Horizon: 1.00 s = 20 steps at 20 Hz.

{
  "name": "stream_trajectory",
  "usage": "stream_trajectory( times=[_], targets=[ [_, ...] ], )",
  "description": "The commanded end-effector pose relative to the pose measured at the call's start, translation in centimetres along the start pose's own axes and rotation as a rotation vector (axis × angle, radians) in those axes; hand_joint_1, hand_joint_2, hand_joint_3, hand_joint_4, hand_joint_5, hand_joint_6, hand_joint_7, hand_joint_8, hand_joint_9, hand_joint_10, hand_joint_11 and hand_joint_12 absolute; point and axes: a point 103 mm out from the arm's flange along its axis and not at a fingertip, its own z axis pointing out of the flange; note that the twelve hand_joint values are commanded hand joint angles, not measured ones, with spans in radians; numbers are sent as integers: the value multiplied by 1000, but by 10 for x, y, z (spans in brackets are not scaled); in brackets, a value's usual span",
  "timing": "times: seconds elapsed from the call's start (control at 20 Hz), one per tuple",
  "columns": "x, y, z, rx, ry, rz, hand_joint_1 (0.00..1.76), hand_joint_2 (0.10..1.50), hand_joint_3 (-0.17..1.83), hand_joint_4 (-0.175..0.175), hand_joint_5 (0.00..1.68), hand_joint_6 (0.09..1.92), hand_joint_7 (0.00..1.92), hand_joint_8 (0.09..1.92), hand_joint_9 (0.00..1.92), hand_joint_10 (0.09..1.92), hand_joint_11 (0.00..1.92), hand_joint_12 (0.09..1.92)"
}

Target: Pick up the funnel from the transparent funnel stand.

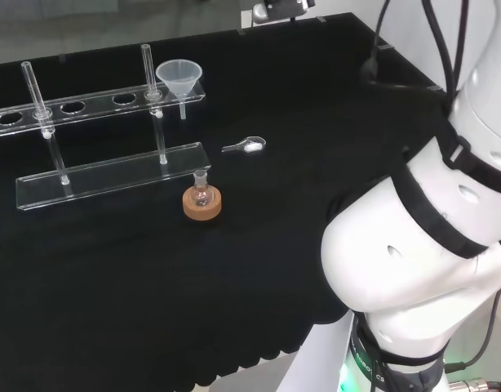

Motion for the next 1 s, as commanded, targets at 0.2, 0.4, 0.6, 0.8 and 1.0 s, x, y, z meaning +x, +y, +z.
stream_trajectory(
  times=[0.2,0.4,0.6,0.8,1.0],
  targets=[
    [44,32,41,80,-46,-84,207,1034,288,-1,219,87,43,581,172,702,0,1345],
    [58,42,53,129,-55,-103,305,960,255,1,213,87,35,594,180,712,0,1356],
    [69,50,59,177,-75,-113,359,886,227,8,185,87,8,596,153,726,0,1379],
    [76,60,65,250,-94,-96,435,805,198,19,131,87,0,476,75,809,5,1513],
    [74,68,72,276,-101,-84,488,769,192,27,81,87,0,374,11,867,46,1589]
  ],
)
